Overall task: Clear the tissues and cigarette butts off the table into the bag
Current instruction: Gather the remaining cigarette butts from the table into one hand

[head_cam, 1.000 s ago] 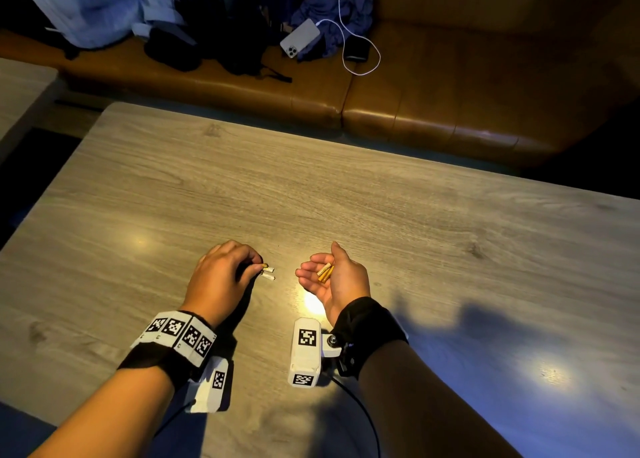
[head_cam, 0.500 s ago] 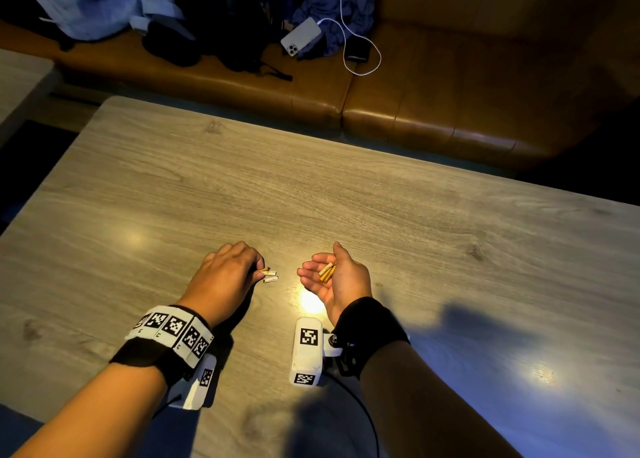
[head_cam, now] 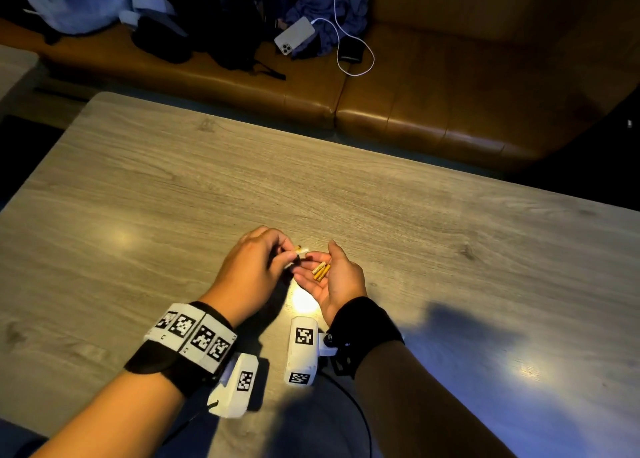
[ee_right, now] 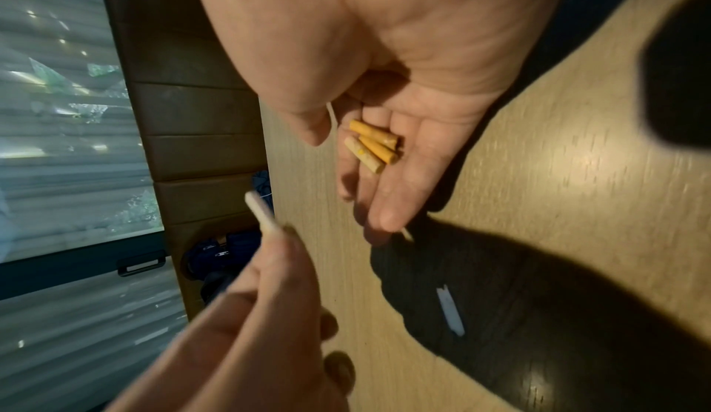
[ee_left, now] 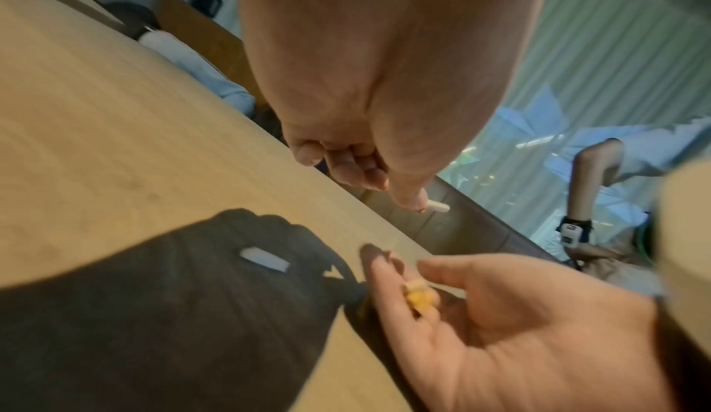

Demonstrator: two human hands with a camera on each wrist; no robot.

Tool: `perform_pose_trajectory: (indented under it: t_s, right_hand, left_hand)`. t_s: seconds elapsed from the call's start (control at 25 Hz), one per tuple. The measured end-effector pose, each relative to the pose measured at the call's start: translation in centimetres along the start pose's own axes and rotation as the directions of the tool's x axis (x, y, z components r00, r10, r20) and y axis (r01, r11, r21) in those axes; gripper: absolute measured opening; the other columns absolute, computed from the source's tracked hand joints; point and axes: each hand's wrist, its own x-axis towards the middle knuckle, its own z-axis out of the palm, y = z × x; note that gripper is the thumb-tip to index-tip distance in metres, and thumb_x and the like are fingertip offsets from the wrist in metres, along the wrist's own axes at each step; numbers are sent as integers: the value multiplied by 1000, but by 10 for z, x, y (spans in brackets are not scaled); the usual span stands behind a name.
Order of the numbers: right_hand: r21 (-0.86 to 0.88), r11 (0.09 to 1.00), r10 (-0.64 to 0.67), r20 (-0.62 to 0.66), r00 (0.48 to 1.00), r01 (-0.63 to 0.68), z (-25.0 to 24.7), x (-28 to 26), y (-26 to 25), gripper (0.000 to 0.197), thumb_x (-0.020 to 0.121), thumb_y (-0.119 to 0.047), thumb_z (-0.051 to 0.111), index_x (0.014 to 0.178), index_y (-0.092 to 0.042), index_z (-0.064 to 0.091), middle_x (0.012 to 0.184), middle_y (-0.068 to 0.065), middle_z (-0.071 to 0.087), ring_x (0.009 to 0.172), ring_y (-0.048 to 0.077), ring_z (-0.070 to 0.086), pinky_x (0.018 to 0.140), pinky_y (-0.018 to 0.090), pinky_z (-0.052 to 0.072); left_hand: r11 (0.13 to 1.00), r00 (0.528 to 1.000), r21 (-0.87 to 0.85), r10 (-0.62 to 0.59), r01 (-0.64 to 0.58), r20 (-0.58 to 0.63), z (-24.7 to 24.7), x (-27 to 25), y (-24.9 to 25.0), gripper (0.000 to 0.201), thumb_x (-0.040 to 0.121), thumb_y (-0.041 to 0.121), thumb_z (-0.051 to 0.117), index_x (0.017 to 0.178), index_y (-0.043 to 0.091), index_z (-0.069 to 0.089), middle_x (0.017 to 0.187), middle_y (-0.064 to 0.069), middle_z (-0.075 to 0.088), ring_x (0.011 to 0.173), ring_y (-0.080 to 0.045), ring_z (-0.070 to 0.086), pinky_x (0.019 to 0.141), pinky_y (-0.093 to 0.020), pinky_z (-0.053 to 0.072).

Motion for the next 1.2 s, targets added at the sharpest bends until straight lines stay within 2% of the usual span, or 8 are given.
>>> perform_pose_trajectory:
  t_s: [0.08, 0.16, 0.24, 0.32, 0.52, 0.68, 0.76, 1.2]
  right_hand:
    - [104, 995, 3, 25, 1000, -5, 0, 0, -1, 46, 98, -40, 50, 97, 4, 65, 76, 15, 73, 62, 23, 70, 65, 38, 58]
    - [160, 987, 12, 44, 999, -19, -2, -1, -1, 50, 98, -43, 49, 104, 5, 62, 78, 13, 71, 50, 14, 63, 54, 30, 54]
    - [144, 989, 18, 31, 999, -22, -4, 0, -1, 47, 99, -43, 46, 97, 1, 61, 65, 8, 63, 39, 8, 51, 40, 21, 44]
    - [125, 992, 14, 10, 1000, -15, -4, 0, -2, 45, 101, -40, 45, 94, 1, 61, 57, 3, 57, 36, 6, 42, 35, 18, 37]
    - [101, 995, 1, -4, 1000, 0, -3, 0, -1, 45, 102, -37, 43, 80, -1, 61, 62, 12, 62, 55, 21, 62, 54, 29, 54]
    - [33, 999, 19, 4, 1000, -20, -2, 1, -2, 52, 102, -42, 41, 81, 1, 63, 67, 18, 68, 65, 32, 72, 62, 36, 58]
    - [33, 999, 26, 1, 1000, -26, -1, 0, -1, 53, 101, -43, 42, 84, 2, 63, 69, 19, 69, 70, 34, 73, 62, 36, 58]
    - [24, 1000, 13, -22, 1000, -13, 0, 3, 2, 53, 102, -43, 41, 87, 4, 63, 70, 20, 70, 70, 35, 73, 60, 36, 57]
  left_hand:
    - [998, 999, 65, 8, -10, 31, 15, 0, 17, 7, 88, 33, 66, 87, 35, 59, 86, 16, 51, 90, -10, 50, 80, -32, 40]
    - [988, 999, 152, 9, -16, 49, 31, -1, 28, 5, 89, 36, 65, 90, 32, 61, 88, 14, 50, 92, -11, 49, 82, -31, 36]
    - [977, 998, 212, 8, -22, 65, 44, -3, 32, 9, 89, 37, 63, 94, 30, 63, 92, 11, 52, 97, -15, 52, 85, -32, 39]
    - [968, 997, 250, 5, -24, 76, 50, -5, 34, 12, 89, 37, 63, 98, 29, 65, 93, 10, 51, 99, -16, 52, 90, -34, 42]
    - [977, 992, 176, 124, -117, -33, 29, -16, 20, 15, 87, 37, 68, 102, 33, 68, 90, 13, 52, 91, -10, 54, 83, -31, 44]
    - [990, 979, 73, -106, 120, -172, 8, -35, -30, 27, 76, 37, 81, 98, 32, 65, 90, 16, 59, 85, -7, 58, 77, -33, 52]
    - [977, 966, 58, -194, 206, -171, 9, -44, -47, 31, 72, 40, 83, 95, 33, 64, 88, 16, 60, 83, -6, 59, 77, -36, 54]
    - [974, 976, 118, -179, 193, -126, 19, -34, -57, 13, 82, 38, 75, 78, 31, 65, 82, 16, 58, 83, -10, 57, 72, -33, 48]
